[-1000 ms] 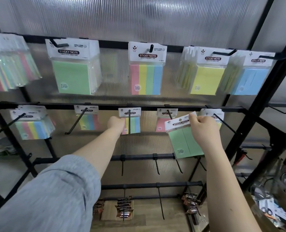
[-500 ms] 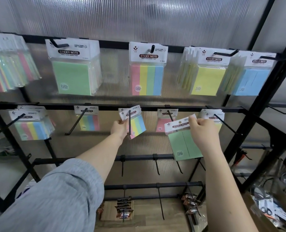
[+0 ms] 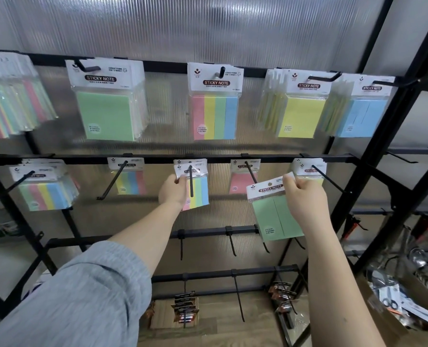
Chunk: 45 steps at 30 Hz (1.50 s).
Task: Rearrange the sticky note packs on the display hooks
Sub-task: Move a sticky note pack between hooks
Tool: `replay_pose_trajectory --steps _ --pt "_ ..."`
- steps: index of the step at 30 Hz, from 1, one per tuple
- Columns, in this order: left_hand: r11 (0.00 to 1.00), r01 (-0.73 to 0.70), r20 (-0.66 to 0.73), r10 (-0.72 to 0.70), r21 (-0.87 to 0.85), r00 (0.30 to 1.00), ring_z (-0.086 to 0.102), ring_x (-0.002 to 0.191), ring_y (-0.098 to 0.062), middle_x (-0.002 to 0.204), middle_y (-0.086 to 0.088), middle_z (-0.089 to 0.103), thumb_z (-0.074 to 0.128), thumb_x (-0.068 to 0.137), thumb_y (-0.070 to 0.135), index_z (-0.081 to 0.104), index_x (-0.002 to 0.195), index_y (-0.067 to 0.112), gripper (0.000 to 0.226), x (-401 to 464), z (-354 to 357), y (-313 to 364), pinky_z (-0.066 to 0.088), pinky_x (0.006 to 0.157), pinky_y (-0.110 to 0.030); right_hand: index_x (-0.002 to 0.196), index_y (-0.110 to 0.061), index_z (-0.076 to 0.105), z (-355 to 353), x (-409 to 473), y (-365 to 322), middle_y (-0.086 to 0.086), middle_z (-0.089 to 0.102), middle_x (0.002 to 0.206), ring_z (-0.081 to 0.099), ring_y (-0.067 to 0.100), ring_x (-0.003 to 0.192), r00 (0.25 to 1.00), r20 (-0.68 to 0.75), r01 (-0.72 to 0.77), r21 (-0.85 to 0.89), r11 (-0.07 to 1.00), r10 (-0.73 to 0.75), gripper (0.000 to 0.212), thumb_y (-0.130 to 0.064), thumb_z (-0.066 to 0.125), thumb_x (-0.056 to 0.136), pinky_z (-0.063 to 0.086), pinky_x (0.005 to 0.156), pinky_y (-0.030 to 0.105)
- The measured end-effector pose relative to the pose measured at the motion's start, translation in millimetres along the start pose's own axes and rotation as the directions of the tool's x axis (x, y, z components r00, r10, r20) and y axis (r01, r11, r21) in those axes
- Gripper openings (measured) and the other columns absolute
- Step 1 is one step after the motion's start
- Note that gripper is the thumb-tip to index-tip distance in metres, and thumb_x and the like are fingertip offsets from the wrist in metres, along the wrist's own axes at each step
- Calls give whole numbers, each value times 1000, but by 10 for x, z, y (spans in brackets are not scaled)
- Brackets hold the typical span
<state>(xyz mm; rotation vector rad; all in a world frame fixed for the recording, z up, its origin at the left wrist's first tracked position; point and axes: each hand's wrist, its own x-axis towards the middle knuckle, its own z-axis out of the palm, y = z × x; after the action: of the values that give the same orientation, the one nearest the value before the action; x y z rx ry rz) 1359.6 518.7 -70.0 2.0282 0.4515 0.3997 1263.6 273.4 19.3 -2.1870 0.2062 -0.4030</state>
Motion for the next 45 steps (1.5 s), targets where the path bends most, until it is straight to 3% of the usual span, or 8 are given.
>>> replay_pose_trajectory --steps 4,15,20,23,32,36,42,45 --pt "972 -33 -10 32 -234 999 39 56 -12 64 2 43 35 98 18 39 68 16 30 -97 -47 73 27 51 -27 68 -7 45 -23 -65 -11 8 38 63 32 21 57 1000 -1 -10 31 999 10 40 -33 39 98 22 52 31" --pt "966 -98 -40 91 -238 995 31 52 -10 59 5 34 34 99 23 37 65 16 35 -560 -248 -2 25 50 -25 56 -18 19 -80 -219 -74 -3 20 51 17 16 49 999 -53 10 73 997 -7 48 -29 40 98 13 50 31" --pt "940 -168 -75 152 -297 985 40 39 5 45 12 41 48 97 28 40 62 18 37 -821 -360 6 27 38 -7 56 -17 18 -85 -262 -85 -3 19 50 17 15 47 997 -67 27 69 997 -23 49 -30 41 98 14 48 31" --pt "944 -197 -58 188 -265 980 38 39 3 40 20 42 50 96 26 36 59 16 40 -891 -484 33 25 38 -10 56 -17 18 -85 -282 -86 -3 19 49 18 15 46 997 -79 21 67 998 -15 50 -31 41 98 14 47 30" --pt "941 -329 -65 325 -76 944 36 43 -4 52 7 42 40 99 35 37 62 14 42 -976 -775 200 25 41 -17 57 -16 22 -139 -294 -144 -1 21 52 19 16 49 979 -202 42 104 994 -20 47 -31 42 98 14 48 29" --pt "922 -359 -115 345 -143 931 33 45 -5 56 0 42 40 98 37 41 66 11 41 -955 -856 351 24 42 -17 57 -15 21 -162 -283 -151 0 22 52 19 15 48 968 -250 73 135 988 -38 49 -31 43 98 14 48 29" --pt "861 -442 -187 405 -252 895 44 58 -27 73 -29 54 44 97 38 45 75 -7 49 -946 -857 643 30 54 -32 58 -16 19 -144 -247 -149 -2 22 52 18 14 49 969 -242 98 178 979 -53 52 -35 47 98 14 48 29" --pt "831 -488 -212 443 -267 871 55 66 -39 74 -23 60 47 95 42 49 70 5 45 -943 -865 770 39 54 -43 57 -16 19 -165 -212 -135 -3 21 52 18 13 48 965 -255 109 188 976 -58 53 -36 48 97 14 48 28"
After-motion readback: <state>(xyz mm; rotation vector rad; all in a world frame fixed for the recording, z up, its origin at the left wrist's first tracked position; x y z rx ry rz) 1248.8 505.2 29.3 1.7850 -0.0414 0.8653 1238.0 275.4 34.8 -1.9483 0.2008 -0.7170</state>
